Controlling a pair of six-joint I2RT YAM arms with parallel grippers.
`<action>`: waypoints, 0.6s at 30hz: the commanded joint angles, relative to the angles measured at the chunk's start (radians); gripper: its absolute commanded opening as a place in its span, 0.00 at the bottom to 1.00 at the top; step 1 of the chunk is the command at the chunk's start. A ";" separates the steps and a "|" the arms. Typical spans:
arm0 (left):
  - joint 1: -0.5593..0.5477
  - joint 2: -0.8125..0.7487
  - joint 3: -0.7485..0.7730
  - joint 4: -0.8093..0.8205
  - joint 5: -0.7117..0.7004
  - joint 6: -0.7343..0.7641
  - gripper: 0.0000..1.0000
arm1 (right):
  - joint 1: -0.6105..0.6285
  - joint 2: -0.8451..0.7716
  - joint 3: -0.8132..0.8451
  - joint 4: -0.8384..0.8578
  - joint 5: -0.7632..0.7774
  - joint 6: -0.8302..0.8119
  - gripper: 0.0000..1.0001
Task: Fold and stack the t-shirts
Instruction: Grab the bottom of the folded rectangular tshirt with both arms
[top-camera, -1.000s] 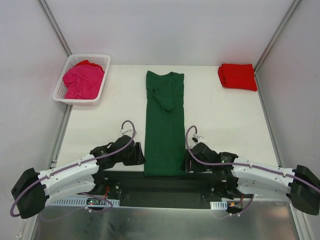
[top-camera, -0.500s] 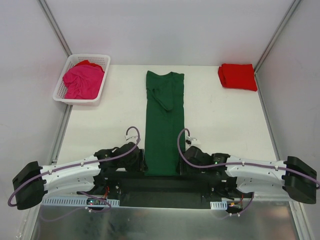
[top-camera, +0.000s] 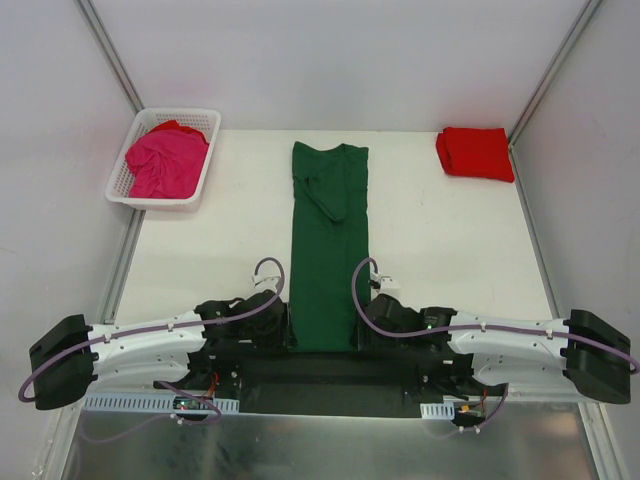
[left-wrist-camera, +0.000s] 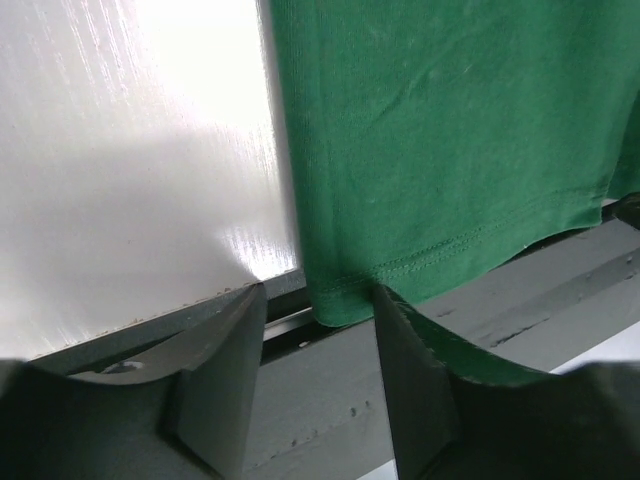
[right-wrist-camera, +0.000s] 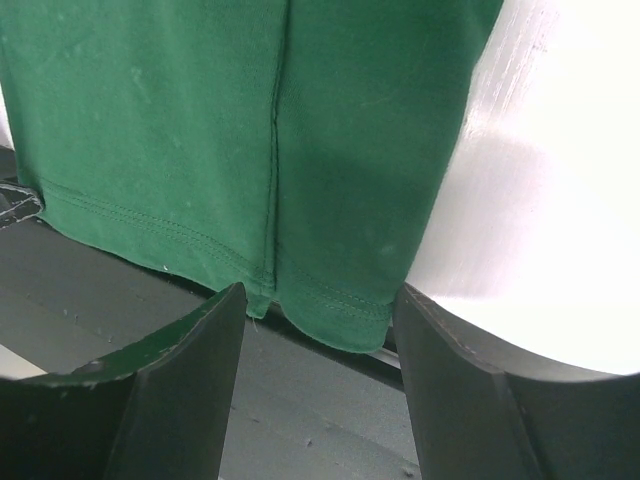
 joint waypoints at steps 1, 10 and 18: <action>-0.008 0.009 0.005 0.011 -0.056 -0.023 0.44 | 0.008 -0.011 0.012 -0.046 0.031 0.018 0.64; -0.014 0.015 -0.007 0.038 -0.061 -0.054 0.16 | 0.009 -0.006 0.009 -0.052 0.036 0.026 0.55; -0.014 0.019 -0.018 0.069 -0.073 -0.077 0.00 | 0.011 0.012 0.020 -0.055 0.039 0.024 0.31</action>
